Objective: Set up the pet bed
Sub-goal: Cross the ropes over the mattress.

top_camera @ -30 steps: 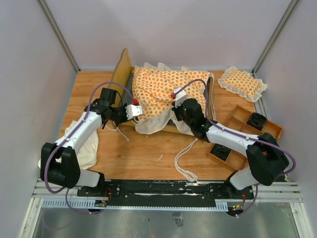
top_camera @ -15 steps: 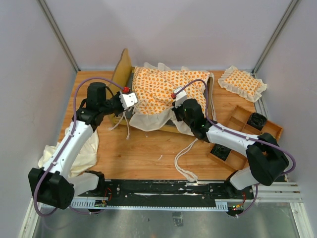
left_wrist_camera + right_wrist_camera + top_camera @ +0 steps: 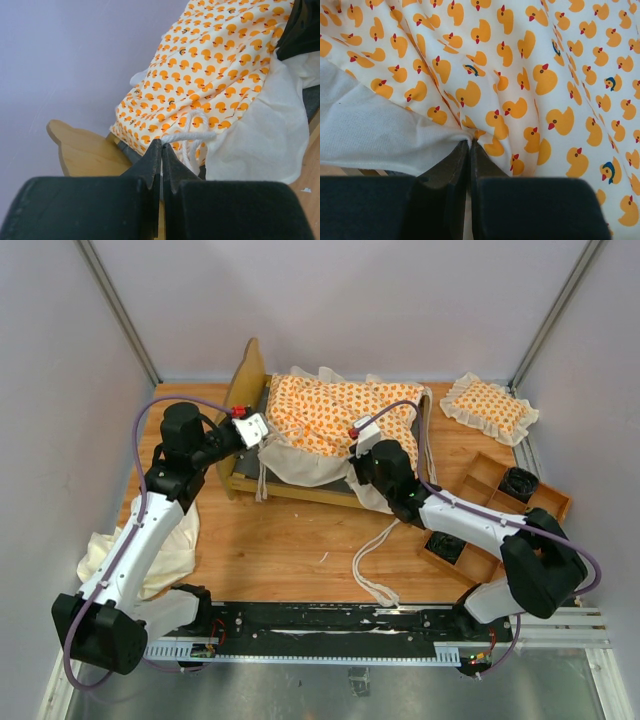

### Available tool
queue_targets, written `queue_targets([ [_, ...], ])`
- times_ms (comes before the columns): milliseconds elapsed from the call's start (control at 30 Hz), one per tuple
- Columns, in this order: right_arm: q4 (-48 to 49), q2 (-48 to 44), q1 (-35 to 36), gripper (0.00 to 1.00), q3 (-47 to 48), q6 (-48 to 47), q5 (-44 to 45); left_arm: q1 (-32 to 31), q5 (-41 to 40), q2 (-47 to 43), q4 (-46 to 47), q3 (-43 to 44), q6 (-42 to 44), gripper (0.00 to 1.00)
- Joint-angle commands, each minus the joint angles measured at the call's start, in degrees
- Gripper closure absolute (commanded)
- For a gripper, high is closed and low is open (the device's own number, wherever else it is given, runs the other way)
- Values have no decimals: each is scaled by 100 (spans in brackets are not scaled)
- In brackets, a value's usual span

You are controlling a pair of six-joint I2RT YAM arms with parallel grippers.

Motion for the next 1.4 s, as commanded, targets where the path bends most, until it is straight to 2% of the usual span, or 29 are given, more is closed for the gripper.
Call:
queue_targets([
  [0, 55, -200, -149, 95, -42, 38, 184, -30, 19, -72, 86, 126, 334, 100],
  [267, 56, -221, -153, 95, -11, 90, 75, -35, -2, -127, 308, 272, 942, 100],
  [567, -7, -262, -154, 95, 1, 58, 16, -27, -199, 117, 6, 564, 1920, 100],
  [933, -10, -235, -153, 95, 77, 194, -148, -30, -271, 165, 301, 707, 2233, 100],
  [1367, 3, -168, -150, 96, 71, 306, -209, -30, -394, -164, 603, 305, 2224, 100],
])
